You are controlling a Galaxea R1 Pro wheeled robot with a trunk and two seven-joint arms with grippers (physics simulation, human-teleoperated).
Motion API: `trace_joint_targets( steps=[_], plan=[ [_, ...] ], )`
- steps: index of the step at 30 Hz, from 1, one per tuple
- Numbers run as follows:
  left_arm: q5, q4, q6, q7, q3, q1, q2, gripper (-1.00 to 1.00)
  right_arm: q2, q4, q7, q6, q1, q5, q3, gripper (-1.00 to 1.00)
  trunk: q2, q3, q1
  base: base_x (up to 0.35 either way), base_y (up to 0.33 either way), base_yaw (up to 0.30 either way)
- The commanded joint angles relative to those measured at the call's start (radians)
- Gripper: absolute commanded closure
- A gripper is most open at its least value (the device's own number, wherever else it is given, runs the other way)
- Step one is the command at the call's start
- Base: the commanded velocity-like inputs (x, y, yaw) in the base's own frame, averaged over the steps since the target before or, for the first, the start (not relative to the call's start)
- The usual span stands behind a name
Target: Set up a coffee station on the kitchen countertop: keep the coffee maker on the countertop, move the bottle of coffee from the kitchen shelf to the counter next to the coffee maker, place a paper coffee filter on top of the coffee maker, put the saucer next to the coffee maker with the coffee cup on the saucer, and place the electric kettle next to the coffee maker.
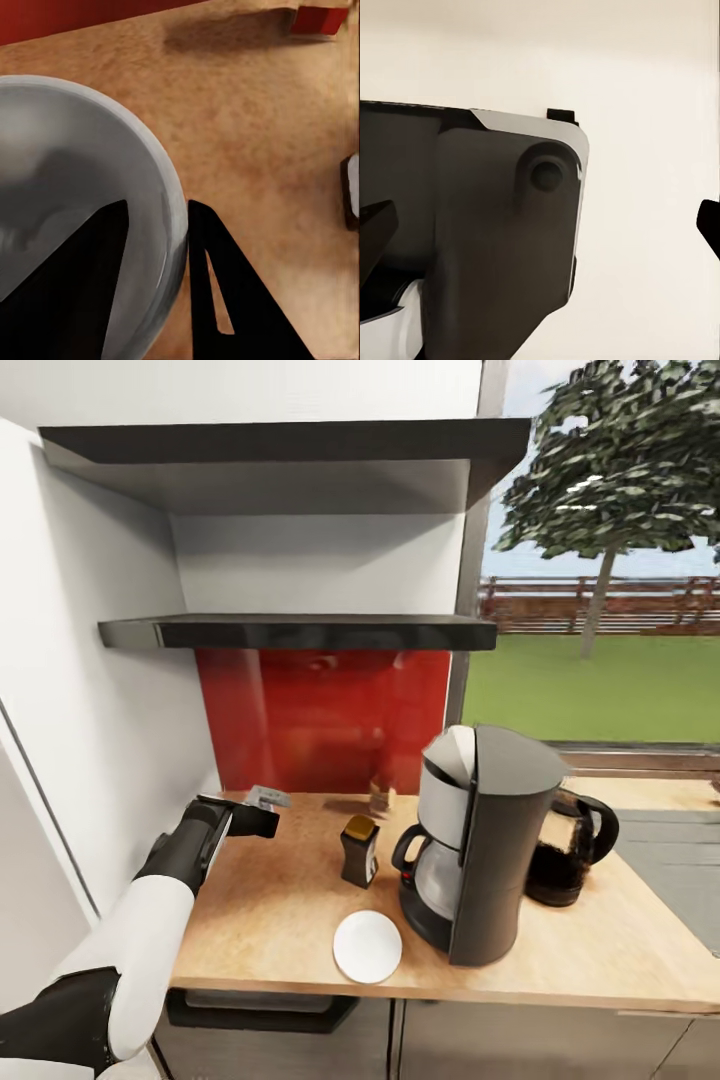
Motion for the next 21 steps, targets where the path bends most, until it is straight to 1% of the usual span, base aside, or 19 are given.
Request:
trace_joint_targets(
  steps=[1,9,12,18,21],
  plan=[
    [-0.011,-0.002,0.003,-0.008,0.007,0.000,-0.002,1.00,-0.001,-0.001,0.002,0.004,0.000,-0.010,0.008,-1.00,-0.001,0.000,0.000,-0.262,-0.168,-0.262],
    [-0.012,-0.002,0.003,-0.008,0.008,0.000,-0.001,1.00,0.001,-0.001,0.002,0.005,0.000,-0.010,0.008,-1.00,-0.001,0.000,0.000,-0.270,-0.164,-0.290],
    [-0.012,-0.001,0.003,-0.008,0.007,0.000,0.002,1.00,0.001,-0.001,0.002,0.005,0.000,-0.010,0.008,-1.00,-0.001,0.000,0.000,-0.312,-0.066,-0.240],
    [-0.013,0.000,0.002,-0.008,0.007,0.006,0.002,1.00,0.004,-0.001,0.002,0.004,0.000,-0.006,0.008,-1.00,-0.001,0.000,0.000,-0.327,0.032,-0.045],
    [-0.013,0.007,0.001,-0.008,-0.004,0.009,0.002,1.00,0.005,-0.002,0.002,0.003,0.000,-0.004,0.008,-1.00,-0.001,0.000,0.000,-0.277,0.013,-0.003]
  ],
)
